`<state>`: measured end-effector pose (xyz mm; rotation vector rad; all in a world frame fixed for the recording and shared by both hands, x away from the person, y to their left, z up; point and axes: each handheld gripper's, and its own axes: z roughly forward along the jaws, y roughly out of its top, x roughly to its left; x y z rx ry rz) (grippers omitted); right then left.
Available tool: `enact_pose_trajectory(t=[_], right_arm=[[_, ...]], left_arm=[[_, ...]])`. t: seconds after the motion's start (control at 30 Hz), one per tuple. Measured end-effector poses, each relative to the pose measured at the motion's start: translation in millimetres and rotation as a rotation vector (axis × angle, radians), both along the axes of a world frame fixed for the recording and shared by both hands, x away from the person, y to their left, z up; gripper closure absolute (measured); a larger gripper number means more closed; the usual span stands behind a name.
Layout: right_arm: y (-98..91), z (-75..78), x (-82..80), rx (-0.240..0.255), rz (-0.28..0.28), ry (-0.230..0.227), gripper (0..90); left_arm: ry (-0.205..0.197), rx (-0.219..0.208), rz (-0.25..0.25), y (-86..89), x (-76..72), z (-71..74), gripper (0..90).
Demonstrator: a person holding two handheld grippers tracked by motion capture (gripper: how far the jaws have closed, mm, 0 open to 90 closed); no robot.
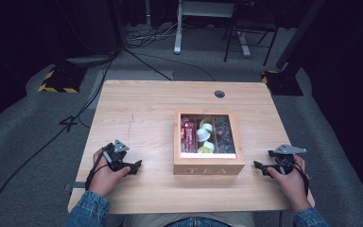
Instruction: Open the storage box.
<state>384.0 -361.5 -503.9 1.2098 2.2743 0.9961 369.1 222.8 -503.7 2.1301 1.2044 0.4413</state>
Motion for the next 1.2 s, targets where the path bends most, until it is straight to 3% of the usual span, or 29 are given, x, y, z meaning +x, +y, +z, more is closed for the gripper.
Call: enact_pose_trajectory(t=[0.07,0.23,0.27,0.43,0.8,0.93,1.2], right_arm=[[0.0,0.0,0.0,0.000,0.000,0.000,14.2],[0.0,0.0,0.1,0.001,0.000,-0.001,14.3],[-0.1,-0.1,0.2,0.002,0.000,-0.001,14.2],[-0.1,-0.1,0.2,0.002,0.000,-0.001,14.3],[-0.1,-0.1,0.2,0.002,0.000,-0.001,14.3],[-0.1,-0.1,0.1,0.002,0.000,-0.001,14.3],[-0.1,-0.1,0.1,0.002,0.000,-0.001,14.3]], left_arm=[[0.005,-0.003,-0.007,1.1,-0.3,3.2,19.4],[0.005,0.007,-0.011,1.9,-1.4,10.8,20.7],[0.011,0.004,-0.010,2.0,-2.2,13.5,25.2],[-0.002,0.001,-0.015,2.8,-5.1,28.1,26.4],[-0.027,-0.035,-0.023,0.4,-8.5,42.7,26.3],[-0.066,-0.046,-0.063,-8.4,-14.7,57.5,26.9],[-0.100,-0.094,-0.132,-29.2,-24.4,77.5,28.0]])
